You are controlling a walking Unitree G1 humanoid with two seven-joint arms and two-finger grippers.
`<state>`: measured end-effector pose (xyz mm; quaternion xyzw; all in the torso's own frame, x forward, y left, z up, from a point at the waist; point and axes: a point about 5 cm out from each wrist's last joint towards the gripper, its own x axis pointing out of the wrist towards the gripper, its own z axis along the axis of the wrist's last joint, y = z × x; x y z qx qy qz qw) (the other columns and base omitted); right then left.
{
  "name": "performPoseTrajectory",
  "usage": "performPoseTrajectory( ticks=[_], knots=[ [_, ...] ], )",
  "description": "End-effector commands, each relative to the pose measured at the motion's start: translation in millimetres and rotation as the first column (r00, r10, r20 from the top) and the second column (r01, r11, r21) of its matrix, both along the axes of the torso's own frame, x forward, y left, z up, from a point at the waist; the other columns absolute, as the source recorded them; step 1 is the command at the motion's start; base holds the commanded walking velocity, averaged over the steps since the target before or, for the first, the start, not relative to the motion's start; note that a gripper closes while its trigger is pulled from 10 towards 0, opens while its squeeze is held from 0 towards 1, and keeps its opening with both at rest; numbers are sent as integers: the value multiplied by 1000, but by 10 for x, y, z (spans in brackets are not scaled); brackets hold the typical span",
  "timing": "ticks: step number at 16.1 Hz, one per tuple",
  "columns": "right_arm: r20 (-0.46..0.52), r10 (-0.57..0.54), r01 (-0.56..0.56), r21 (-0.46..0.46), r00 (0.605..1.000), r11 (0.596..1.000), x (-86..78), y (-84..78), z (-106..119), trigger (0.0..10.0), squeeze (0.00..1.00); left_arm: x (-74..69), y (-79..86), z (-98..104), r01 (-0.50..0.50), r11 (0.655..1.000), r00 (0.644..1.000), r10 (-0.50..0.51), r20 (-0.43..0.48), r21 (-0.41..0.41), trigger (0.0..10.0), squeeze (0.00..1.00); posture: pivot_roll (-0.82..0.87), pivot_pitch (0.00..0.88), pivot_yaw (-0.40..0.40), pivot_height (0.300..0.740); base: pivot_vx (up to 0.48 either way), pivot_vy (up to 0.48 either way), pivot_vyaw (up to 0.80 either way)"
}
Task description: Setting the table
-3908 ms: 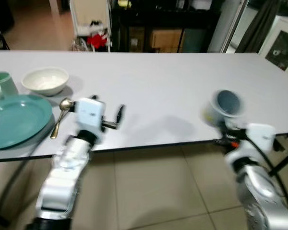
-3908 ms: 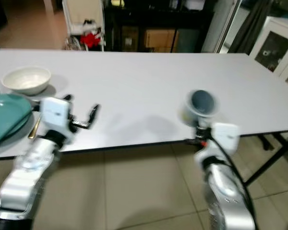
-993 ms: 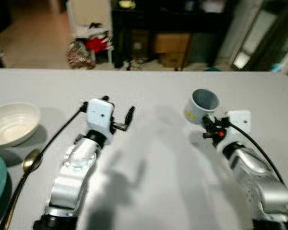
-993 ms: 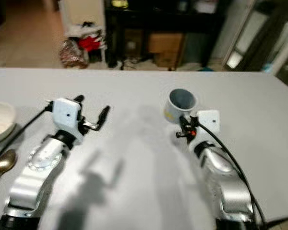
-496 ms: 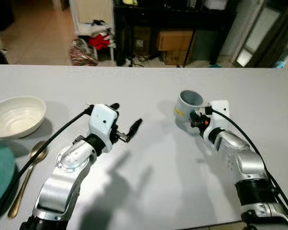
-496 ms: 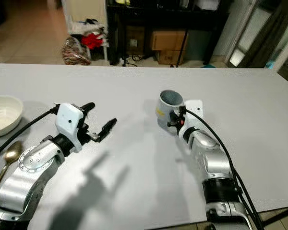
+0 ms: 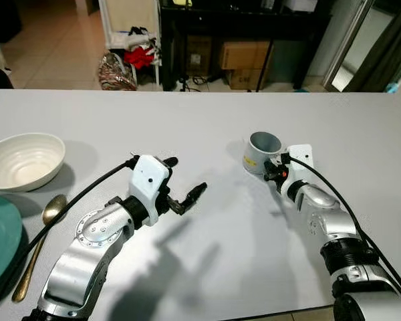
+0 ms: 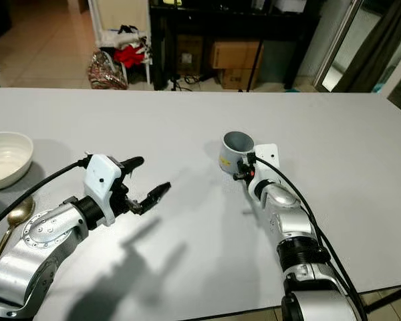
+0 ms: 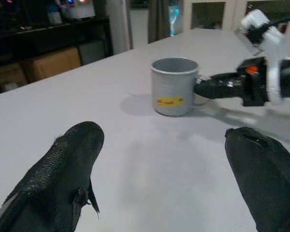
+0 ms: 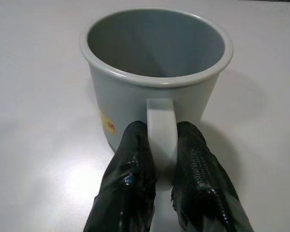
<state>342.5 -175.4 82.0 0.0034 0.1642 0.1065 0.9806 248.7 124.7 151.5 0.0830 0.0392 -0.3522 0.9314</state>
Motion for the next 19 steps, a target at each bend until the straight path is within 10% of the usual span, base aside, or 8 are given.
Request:
performPoseTrajectory(
  ticks=[1,3,4,9,14,19],
  knots=[
    [11,1,-1,-13,1000,1000,25,-20,22,10000,78,-41,-20,1,34,999,999,-34,-17,3,10000,0,10,3,-59,740,0,0,0],
    [9,9,-8,-15,1000,1000,16,-5,-6,10000,918,-59,-22,-12,55,998,998,-54,-30,18,10000,0,10,0,-61,740,0,0,0],
    [8,15,-14,-13,1000,1000,7,7,-24,10000,1000,-66,-25,-15,65,998,997,-64,-32,23,10000,0,10,0,-61,740,0,0,0],
    [63,9,-10,19,998,1000,-143,-21,189,10000,1000,-34,-10,39,61,998,998,-61,-19,3,10000,0,5,0,-59,740,0,0,0],
    [121,85,-88,24,989,996,-698,7,518,10000,1000,-27,34,111,24,999,1000,-24,5,-41,10000,0,-9,0,-54,740,0,0,0],
    [319,57,-53,-23,946,998,-1167,222,836,10000,1000,38,233,128,-309,951,948,310,74,-21,10000,0,-19,0,-53,740,0,0,480]
  ],
)
